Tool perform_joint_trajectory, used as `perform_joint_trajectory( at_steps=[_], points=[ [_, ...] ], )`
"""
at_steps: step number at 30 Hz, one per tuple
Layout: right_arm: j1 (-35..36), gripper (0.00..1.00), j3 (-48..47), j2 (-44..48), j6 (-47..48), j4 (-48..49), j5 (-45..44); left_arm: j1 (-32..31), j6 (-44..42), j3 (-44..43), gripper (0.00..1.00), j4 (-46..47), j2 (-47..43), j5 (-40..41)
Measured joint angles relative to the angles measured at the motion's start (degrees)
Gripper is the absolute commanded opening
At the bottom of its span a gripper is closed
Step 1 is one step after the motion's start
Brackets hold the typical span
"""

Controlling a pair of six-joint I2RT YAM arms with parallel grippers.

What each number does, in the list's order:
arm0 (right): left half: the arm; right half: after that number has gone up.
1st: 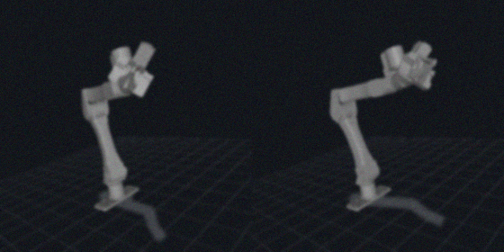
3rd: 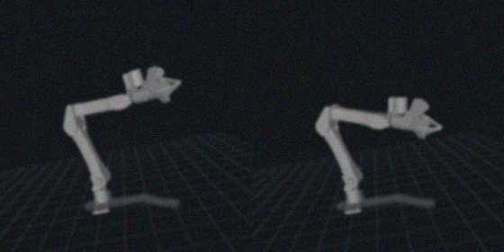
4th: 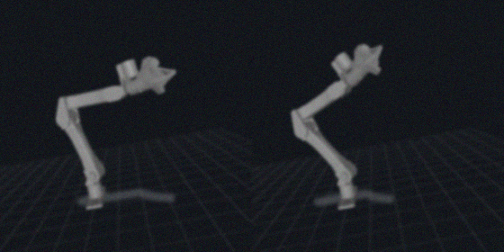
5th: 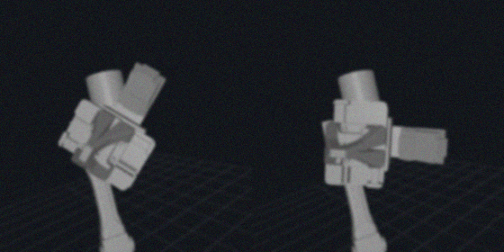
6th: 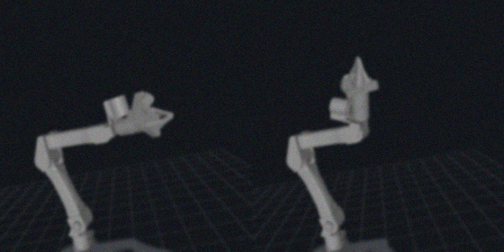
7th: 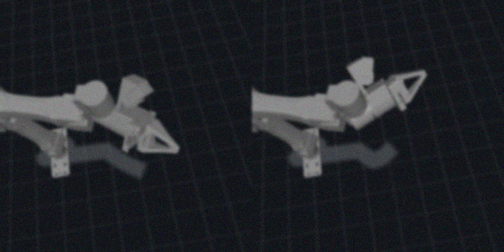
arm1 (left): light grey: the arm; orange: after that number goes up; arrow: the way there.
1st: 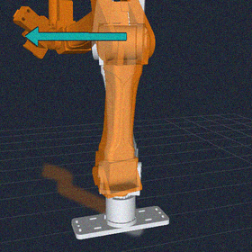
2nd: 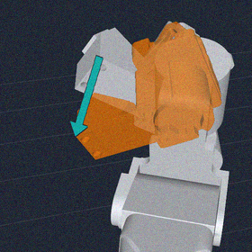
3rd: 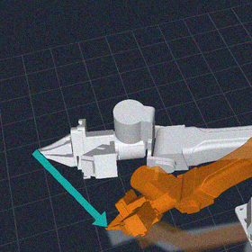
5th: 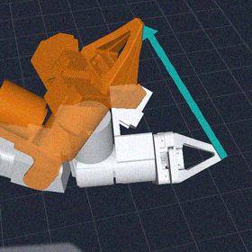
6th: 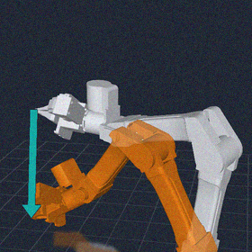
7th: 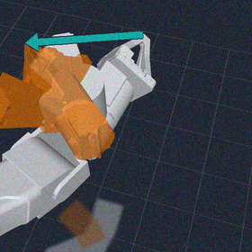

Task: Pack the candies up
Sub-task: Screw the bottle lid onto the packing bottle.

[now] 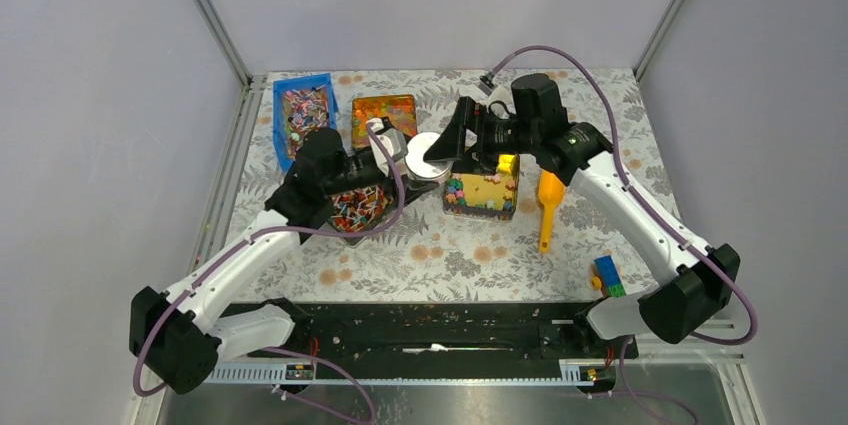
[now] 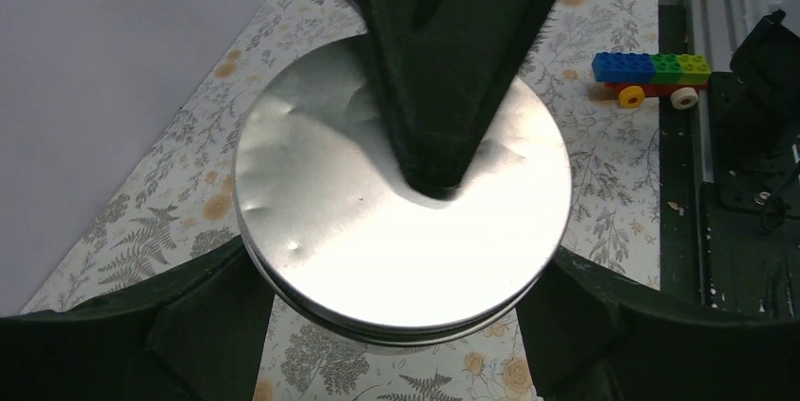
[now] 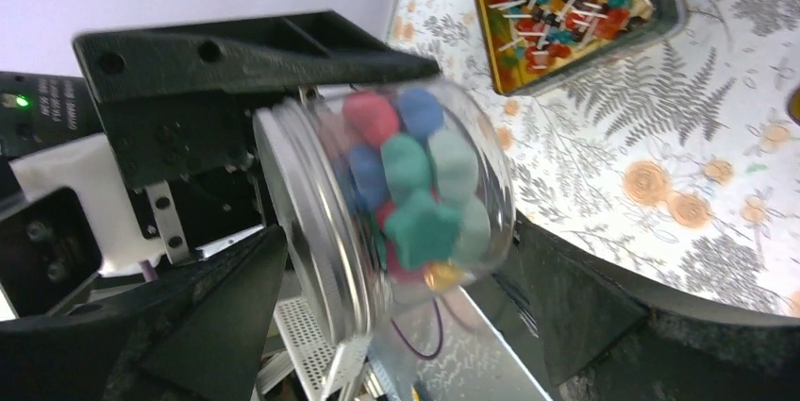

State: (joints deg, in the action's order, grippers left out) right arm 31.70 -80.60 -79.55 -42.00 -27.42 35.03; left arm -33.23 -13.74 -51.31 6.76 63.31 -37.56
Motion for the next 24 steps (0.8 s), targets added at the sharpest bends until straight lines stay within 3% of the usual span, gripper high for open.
perform_joint_trajectory(
  at_steps=[4,8,11,12,14,15,20,24],
  points=[
    [-0.04,0.99,0.0,-1.38,-5.01,5.27,3.17,-0.04,0.07,-1.22,0.58,-0.63,-0.26,-2.67],
    [-0.22,0.81,0.33,-2.86,-10.6,11.67,6.86,0.0,0.52,-1.84,0.58,0.76,-0.35,-4.31],
    [-0.66,0.62,0.96,-3.48,-13.11,15.08,9.42,0.35,1.07,-2.12,0.57,1.2,-0.66,-4.31],
    [-0.76,0.5,1.18,-3.48,-13.38,15.93,10.12,0.42,1.46,-2.23,0.57,1.18,-0.74,-4.39],
    [-0.98,0.11,1.57,-3.48,-14.03,17.46,11.39,0.48,1.9,-2.36,0.57,1.22,-1.03,-4.39],
    [-1.03,0.0,1.77,-3.48,-14.75,18.25,11.91,0.48,1.79,-2.36,0.57,1.27,-1.16,-4.42],
    [-1.38,0.0,4.31,-3.54,-18.01,23.47,14.05,0.63,1.75,-2.36,0.57,0.87,-1.38,-4.44],
    [-1.4,0.61,5.05,-3.87,-19.32,25.73,14.8,0.85,1.79,-2.38,0.57,0.57,-1.38,-4.44]
  ],
)
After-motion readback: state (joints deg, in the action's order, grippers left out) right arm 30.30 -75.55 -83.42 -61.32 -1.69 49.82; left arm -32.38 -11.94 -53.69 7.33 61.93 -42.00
